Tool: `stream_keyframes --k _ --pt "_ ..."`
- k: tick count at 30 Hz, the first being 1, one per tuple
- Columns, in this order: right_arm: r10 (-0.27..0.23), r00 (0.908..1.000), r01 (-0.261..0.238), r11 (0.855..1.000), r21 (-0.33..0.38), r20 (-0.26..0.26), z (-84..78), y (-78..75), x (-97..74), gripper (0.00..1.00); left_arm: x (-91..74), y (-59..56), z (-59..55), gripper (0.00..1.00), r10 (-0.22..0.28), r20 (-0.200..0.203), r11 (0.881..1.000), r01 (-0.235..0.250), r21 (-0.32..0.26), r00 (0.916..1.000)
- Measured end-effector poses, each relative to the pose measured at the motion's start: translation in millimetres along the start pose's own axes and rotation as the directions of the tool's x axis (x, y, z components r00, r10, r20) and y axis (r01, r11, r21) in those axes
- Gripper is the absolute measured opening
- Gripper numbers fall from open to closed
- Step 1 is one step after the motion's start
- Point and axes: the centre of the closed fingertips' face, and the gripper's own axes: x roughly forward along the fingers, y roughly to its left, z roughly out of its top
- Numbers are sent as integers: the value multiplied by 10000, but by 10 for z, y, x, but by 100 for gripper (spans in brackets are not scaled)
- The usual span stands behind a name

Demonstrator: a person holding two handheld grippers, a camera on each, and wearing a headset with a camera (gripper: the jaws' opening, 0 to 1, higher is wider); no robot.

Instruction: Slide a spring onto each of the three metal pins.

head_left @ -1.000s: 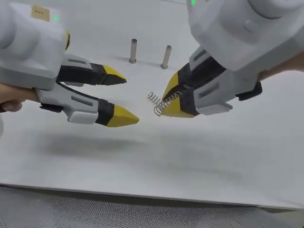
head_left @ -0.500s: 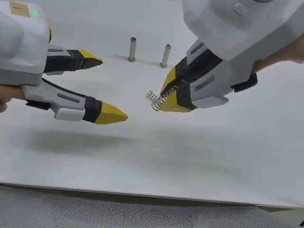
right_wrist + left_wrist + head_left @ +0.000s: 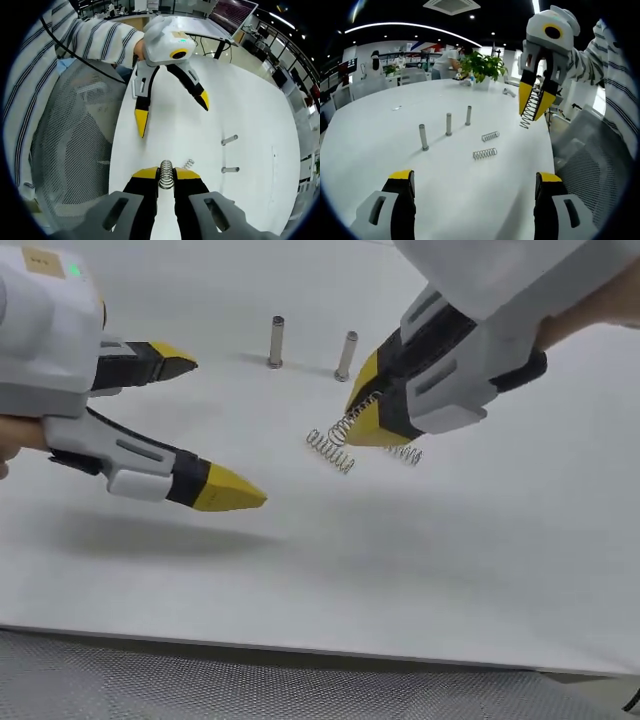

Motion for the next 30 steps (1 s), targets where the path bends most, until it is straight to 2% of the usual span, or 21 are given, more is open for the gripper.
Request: stream_keyframes --k 2,5,8,14,15,19,24,26,27,30 --pt "-34 10000 34 10000 -3 -56 -6 -48 -4 8 0 37 -31 98 -28 -54 10000 28 -16 10000" --pt "-71 9997 69 9999 -75 -226 -29 -123 -11 8 -9 89 -42 98 -87 68 9997 89 -244 9999" --pt "-100 9993 97 9999 -85 -368 -42 -202 -20 8 -2 43 -29 98 -87 41 9999 88 -102 10000" --pt "-86 9990 81 9999 -104 -447 -12 -369 -34 8 -8 23 -34 98 -94 22 9999 94 -100 10000" --pt "-78 9986 71 9999 -133 -527 -12 -438 -29 8 -5 3 -35 98 -128 6 9999 128 -109 9999" --pt "-382 9941 323 9977 -591 -1013 -40 -628 -29 8 5 -38 -42 98 -232 22 9994 233 -261 9997" --pt "-244 9931 153 9968 -789 -1149 10 -734 -16 8 10 -46 -61 98 -272 -67 9994 271 -236 9996" --pt "-224 9923 115 9960 -889 -1221 29 -782 -11 8 10 -46 -49 98 -281 -6 9992 281 -285 9996" --pt "-200 9921 88 9959 -899 -1241 42 -812 -9 8 15 -48 -23 98 -281 154 9988 287 -408 9995" --pt "-157 9914 37 9957 -923 -1297 66 -882 1 8 12 -59 2 98 -336 244 9992 341 -206 9991"
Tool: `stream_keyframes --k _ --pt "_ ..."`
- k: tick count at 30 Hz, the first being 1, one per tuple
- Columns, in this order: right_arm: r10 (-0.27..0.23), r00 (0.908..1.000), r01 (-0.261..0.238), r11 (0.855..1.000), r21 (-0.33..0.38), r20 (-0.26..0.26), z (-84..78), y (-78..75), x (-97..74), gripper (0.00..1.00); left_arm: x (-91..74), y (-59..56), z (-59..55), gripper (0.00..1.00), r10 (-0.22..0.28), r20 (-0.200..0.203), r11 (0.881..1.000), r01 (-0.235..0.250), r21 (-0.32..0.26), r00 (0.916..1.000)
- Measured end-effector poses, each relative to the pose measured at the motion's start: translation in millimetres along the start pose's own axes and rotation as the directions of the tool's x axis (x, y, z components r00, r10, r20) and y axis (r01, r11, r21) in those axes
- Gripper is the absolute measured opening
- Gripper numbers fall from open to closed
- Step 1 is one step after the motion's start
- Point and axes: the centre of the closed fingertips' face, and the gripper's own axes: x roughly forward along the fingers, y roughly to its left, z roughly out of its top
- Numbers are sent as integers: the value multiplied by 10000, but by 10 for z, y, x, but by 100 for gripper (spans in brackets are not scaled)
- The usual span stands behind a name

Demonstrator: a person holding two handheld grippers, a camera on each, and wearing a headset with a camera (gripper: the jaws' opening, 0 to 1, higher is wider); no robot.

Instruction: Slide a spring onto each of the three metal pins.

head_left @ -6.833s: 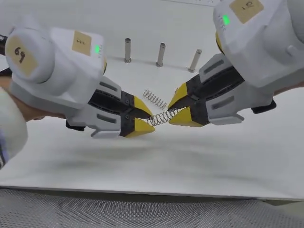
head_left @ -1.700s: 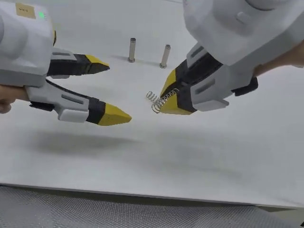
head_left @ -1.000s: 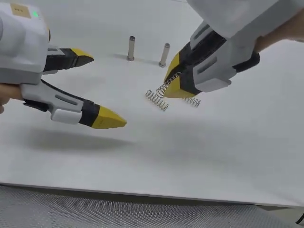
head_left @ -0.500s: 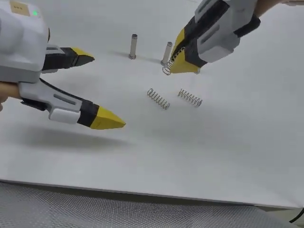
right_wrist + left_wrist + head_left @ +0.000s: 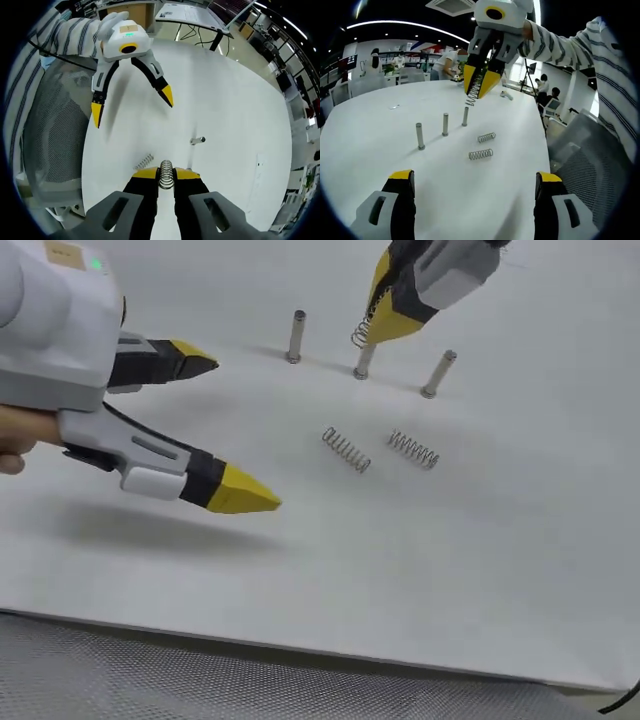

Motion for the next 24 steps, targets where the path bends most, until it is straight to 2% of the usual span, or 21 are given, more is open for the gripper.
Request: stream_keyframes --k 8,14,16,24 --pt "-35 9988 22 9996 -280 -488 -33 -218 69 8 -12 8 -8 98 65 -20 10000 -65 -64 10000" --pt "-42 9977 27 9997 -230 -680 -19 -404 153 8 -26 5 -11 98 78 -62 10000 -79 -55 9999" --pt "-204 9969 160 9982 -575 -764 -2 -472 184 8 -31 4 -17 98 88 -127 10000 -89 -34 9999" --pt "-35 9946 -38 9976 -696 -1037 54 -596 321 8 -52 -7 25 98 140 -104 9999 -140 -13 9998"
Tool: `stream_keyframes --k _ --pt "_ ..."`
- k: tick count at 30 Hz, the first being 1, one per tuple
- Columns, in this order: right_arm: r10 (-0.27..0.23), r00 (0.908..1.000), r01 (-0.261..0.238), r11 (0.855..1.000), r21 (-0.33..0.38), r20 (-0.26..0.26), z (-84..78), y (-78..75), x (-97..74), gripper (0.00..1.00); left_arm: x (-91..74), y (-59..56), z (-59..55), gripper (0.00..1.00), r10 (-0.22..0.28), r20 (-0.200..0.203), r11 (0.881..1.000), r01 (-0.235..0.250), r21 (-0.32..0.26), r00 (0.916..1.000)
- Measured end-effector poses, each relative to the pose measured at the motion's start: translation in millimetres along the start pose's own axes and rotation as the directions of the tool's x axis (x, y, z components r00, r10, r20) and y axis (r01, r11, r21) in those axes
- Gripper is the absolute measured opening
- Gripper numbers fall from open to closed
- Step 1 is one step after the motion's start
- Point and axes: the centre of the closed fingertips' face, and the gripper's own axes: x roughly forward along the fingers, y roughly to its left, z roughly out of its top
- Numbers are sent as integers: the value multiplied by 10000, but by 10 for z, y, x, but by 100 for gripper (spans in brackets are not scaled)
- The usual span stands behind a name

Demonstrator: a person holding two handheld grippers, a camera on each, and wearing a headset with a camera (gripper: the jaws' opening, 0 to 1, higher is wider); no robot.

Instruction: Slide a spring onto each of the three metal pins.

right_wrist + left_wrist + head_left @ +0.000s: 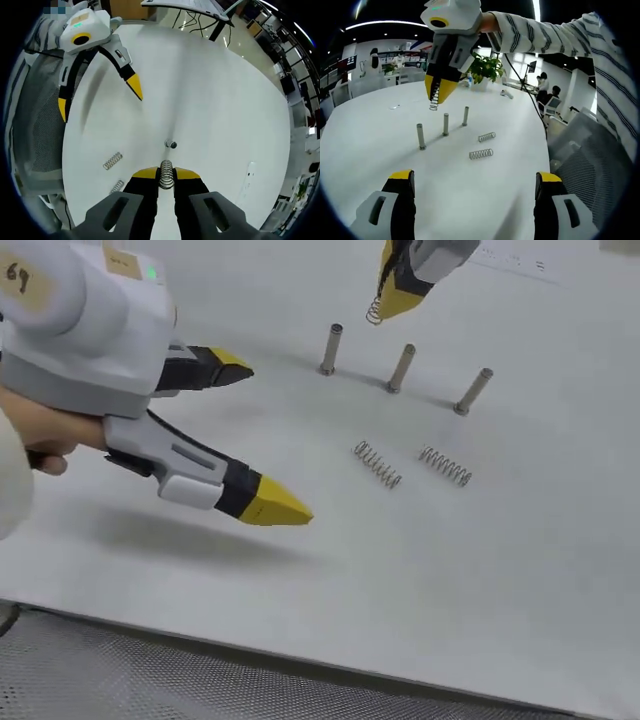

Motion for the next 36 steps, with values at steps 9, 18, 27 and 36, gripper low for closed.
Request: stream_keyframes --k 9,18,27,36 --pt "337 9990 -344 9991 -242 -280 51 -44 133 8 -34 64 -16 98 162 -13 9999 -162 -37 9999" --pt "510 9979 -521 9983 -261 -398 106 -90 202 8 -46 82 33 98 196 207 9996 -192 -185 9996" --pt "646 9964 -666 9972 -341 -541 134 -93 244 8 -54 107 32 98 287 207 9993 -282 -232 9994" --pt "656 9951 -699 9959 -575 -736 146 -89 314 8 -69 138 14 98 370 180 9988 -364 -317 9992"
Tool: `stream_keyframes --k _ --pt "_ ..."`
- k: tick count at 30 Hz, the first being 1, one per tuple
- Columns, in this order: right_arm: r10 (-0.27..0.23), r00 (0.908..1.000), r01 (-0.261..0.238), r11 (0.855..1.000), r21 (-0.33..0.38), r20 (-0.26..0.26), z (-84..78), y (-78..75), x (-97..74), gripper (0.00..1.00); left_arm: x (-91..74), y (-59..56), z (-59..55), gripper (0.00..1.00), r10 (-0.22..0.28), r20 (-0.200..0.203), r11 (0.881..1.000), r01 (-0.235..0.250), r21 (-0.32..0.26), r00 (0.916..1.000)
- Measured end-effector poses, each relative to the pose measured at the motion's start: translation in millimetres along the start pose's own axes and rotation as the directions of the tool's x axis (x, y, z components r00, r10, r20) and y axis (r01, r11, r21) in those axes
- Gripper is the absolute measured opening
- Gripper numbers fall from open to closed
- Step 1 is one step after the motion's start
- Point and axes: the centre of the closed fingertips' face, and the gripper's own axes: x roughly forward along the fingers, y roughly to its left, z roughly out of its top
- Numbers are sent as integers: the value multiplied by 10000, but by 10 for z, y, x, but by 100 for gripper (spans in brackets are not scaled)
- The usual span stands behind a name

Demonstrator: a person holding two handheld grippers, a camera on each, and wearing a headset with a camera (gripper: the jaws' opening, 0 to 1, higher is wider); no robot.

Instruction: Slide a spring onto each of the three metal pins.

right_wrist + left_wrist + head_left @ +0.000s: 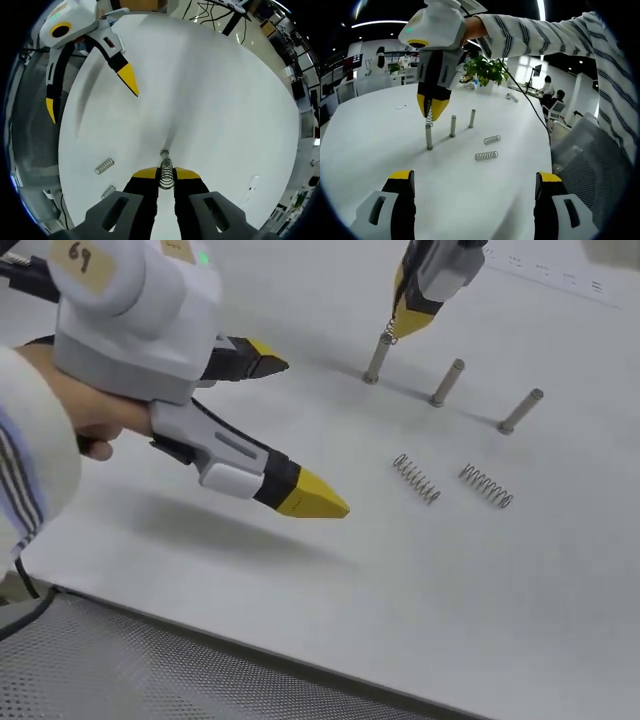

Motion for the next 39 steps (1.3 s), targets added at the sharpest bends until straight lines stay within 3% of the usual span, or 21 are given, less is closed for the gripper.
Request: stream_keyframes --k 14,26,39 --pt "102 9999 -101 9999 53 -122 6 -32 108 8 -11 23 -25 98 42 -112 10000 -41 44 9999" --pt "303 9986 -317 9990 -324 -428 -33 -12 282 8 -36 72 -44 98 148 -192 9999 -146 90 9997" --pt "543 9969 -554 9983 -182 -577 -69 -9 481 8 -27 130 -126 98 148 -424 9998 -143 114 9990"
